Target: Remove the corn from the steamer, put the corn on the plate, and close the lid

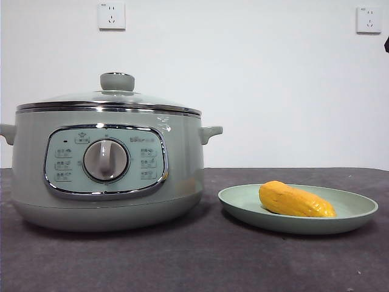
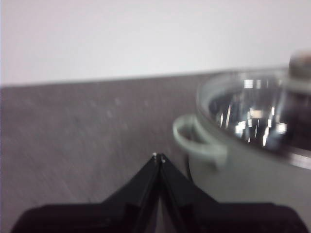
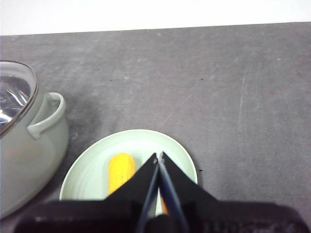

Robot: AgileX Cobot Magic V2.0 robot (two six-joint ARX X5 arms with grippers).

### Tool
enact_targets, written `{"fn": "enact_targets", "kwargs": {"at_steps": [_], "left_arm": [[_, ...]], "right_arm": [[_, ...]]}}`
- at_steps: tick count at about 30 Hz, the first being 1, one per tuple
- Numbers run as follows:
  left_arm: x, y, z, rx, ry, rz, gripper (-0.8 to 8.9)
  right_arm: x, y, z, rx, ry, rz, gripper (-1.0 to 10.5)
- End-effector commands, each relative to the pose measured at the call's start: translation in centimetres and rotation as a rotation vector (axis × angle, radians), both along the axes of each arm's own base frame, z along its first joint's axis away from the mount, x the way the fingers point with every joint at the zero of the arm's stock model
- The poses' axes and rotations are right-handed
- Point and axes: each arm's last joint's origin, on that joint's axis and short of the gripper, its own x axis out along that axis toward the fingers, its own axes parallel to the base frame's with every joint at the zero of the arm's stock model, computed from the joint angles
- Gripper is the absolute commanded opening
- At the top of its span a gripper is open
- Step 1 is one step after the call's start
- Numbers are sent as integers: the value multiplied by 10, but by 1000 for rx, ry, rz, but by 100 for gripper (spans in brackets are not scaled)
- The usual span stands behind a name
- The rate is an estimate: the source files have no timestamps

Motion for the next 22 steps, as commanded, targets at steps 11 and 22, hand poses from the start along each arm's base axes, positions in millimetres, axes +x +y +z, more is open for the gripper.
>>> {"fn": "enact_targets", "kwargs": {"at_steps": [11,22], "left_arm": [[7,-1,-34,-11,66,-29,-3],[7,-1,-34,-10,67,-28,-3]], "right_arm": [[0,0,-1,6,2,-5,4],[0,0,-1,6,2,-5,4]]}}
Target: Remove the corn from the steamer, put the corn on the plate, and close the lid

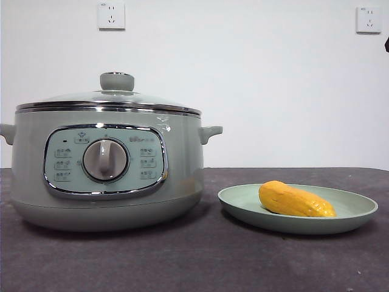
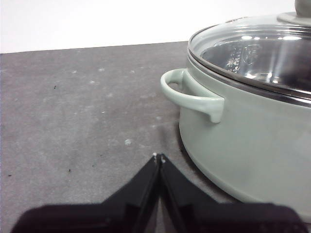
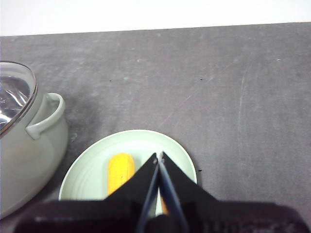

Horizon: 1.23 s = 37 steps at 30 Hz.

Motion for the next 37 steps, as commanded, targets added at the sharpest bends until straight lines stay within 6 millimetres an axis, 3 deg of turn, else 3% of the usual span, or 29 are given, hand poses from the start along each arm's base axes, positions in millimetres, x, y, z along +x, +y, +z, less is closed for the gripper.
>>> {"fn": "enact_targets", "kwargs": {"at_steps": [1,16,22,28,37], "left_arm": [[1,0,-4,-6,8,-1,-3],[1,0,-4,-6,8,-1,-3],[1,0,-4,-6,8,0,-3],[1,0,-4,-6,8,0,-3],[1,0,-4,-6,8,0,-3]], "right_arm": [[0,0,-1,6,2,-5,4],[-1,-1,-3,-47,5,13,4],[-11,-19,-10,-88,-82,-9,4],[-16,-37,-46,-54,-191,21,4],[-20,-45,-107,-42,-256,-35,4]]}}
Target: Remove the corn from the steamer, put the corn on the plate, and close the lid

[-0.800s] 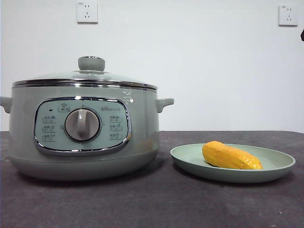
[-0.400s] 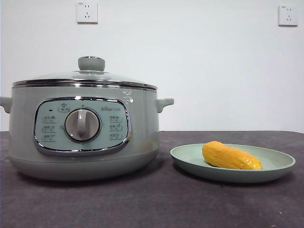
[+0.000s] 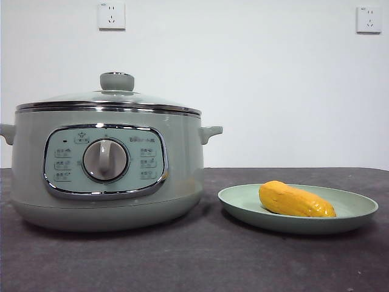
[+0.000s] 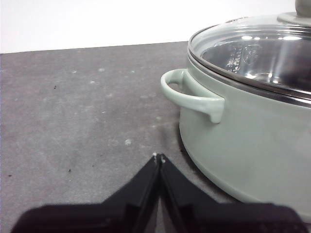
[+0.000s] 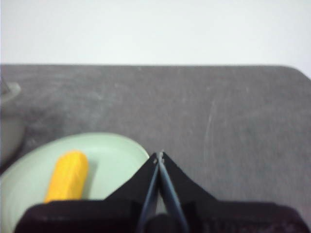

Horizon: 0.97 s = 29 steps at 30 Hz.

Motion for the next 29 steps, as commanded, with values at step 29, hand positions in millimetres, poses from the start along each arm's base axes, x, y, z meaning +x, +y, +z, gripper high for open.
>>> {"fn": "enact_targets", "kwargs": {"at_steps": [29], "left_arm": [[1,0,-5,-6,8,0,-3]], "right_arm": [[-4,-3,-21,80,74,14,4]]}}
